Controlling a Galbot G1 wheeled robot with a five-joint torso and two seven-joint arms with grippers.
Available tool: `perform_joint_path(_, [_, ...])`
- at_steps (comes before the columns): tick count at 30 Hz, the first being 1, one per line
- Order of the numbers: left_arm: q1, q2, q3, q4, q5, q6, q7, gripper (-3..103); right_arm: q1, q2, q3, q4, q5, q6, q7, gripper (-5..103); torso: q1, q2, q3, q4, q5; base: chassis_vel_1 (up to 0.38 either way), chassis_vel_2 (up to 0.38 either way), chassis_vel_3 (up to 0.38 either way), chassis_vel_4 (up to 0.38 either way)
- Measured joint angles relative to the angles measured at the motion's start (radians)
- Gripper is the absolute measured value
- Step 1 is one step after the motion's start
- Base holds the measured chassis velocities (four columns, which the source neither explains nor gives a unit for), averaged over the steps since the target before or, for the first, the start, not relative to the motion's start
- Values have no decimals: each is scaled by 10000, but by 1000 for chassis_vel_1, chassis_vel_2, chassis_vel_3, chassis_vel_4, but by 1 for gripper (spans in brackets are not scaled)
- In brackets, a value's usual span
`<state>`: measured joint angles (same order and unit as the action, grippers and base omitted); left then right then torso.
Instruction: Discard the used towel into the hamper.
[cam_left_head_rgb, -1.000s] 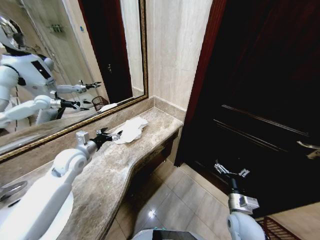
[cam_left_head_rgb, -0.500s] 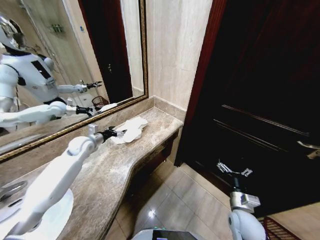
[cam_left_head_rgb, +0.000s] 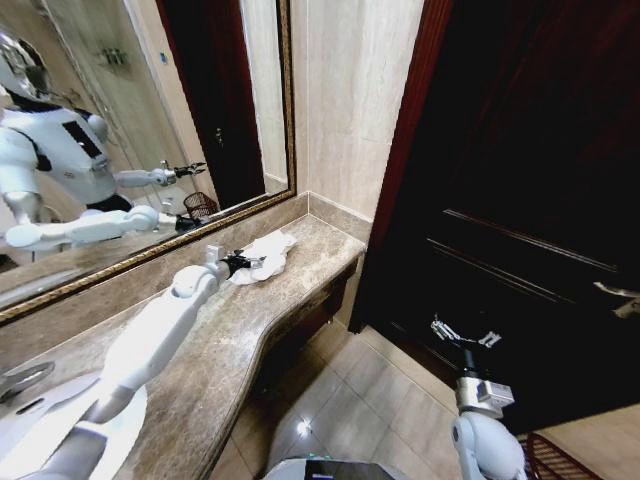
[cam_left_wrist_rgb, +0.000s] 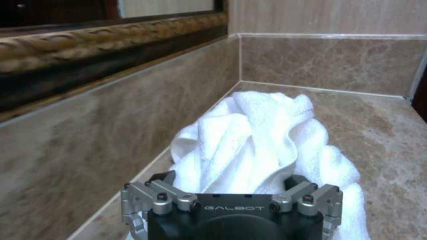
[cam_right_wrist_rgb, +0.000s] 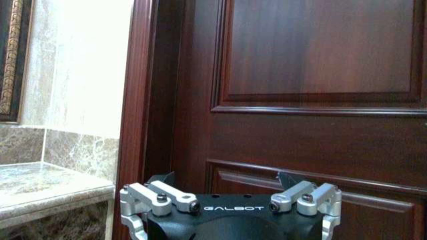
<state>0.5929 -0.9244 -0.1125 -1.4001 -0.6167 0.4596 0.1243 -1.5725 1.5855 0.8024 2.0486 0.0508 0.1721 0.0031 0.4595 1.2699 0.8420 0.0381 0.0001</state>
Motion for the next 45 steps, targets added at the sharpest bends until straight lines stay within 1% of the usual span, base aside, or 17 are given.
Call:
perform_joint_path(9, [-363, -302, 338, 519, 185, 105, -11, 100, -95, 93, -19, -27, -5, 100, -12, 100, -1, 1, -1, 0, 1, 0, 0, 0, 0])
perform_joint_path(10, [-366, -328, 342, 552, 184, 111, -12, 103, -151, 99, -8, -35, 4, 143, -15, 100, -1, 1, -1, 0, 1, 0, 0, 0, 0])
perform_joint_path(13, [-356, -345, 342, 550, 164, 125, -12, 101, -221, 99, 7, -36, 39, 180, -18, 100, -1, 1, -1, 0, 1, 0, 0, 0, 0])
perform_joint_path(16, [-324, -424, 304, 518, 126, 169, -106, 88, -246, 82, 23, -36, 72, 211, -19, 100, -2, 2, -1, -2, -1, 0, 0, 0, 0])
perform_joint_path(17, [-324, -424, 304, 518, 126, 169, -106, 88, -246, 82, 23, -36, 72, 211, -19, 100, -2, 2, -1, -2, -1, 0, 0, 0, 0])
perform_joint_path(19, [-300, -449, 287, 494, 118, 180, -123, 77, -246, 75, 14, -36, 74, 213, -23, 100, -1, 2, -1, -2, -1, 0, 0, 0, 0])
perform_joint_path(20, [-296, -456, 281, 489, 113, 185, -125, 77, -246, 75, -3, -33, 74, 212, -28, 100, -1, 2, -1, -3, 0, 0, 0, 0, 0])
perform_joint_path(21, [-293, -462, 275, 484, 107, 196, -125, 72, -246, 75, -19, -26, 74, 212, -38, 100, -1, 1, 0, -3, -1, 0, 0, 0, 0])
perform_joint_path(22, [-293, -462, 275, 484, 107, 196, -125, 72, -246, 75, -19, -26, 74, 212, -38, 100, -1, 1, 0, -3, -1, 0, 0, 0, 0])
perform_joint_path(24, [-278, -466, 261, 460, 93, 221, -126, 60, -246, 75, -39, -14, 74, 212, -57, 100, -1, 2, 0, -3, -1, 0, 0, 0, 0])
perform_joint_path(25, [-278, -466, 261, 460, 93, 221, -126, 60, -246, 75, -39, -14, 74, 212, -57, 100, -1, 2, 0, -3, -1, 0, 0, 0, 0])
perform_joint_path(28, [-229, -449, 232, 387, 59, 294, -125, 44, -245, 29, -45, -2, 75, 210, -62, 100, -1, 2, 0, -2, -1, 0, 0, 0, 0])
perform_joint_path(29, [-229, -449, 232, 387, 59, 294, -125, 44, -245, 29, -45, -2, 75, 210, -62, 100, -1, 2, 0, -2, -1, 0, 0, 0, 0])
perform_joint_path(32, [-189, -432, 143, 302, -32, 504, -121, 28, -219, -22, -35, -6, 80, 210, -63, 100, -1, 1, 1, -1, 0, 0, 0, 0, 0])
perform_joint_path(40, [-150, -349, 42, 207, -89, 654, -34, 12, -224, -30, -50, -7, 121, 203, -62, 100, 0, 1, 1, -1, -1, 0, 0, 0, 0])
perform_joint_path(43, [-131, -341, 29, 174, -103, 652, -47, 12, -227, -50, -50, -7, 158, 198, -62, 100, 0, 1, 2, -1, -2, 0, 0, 0, 0])
perform_joint_path(45, [-60, -351, 13, 57, -106, 438, -241, 12, -226, -68, -27, -17, 191, 198, -62, 100, 0, 0, 2, 0, -3, 0, 0, 0, 0])
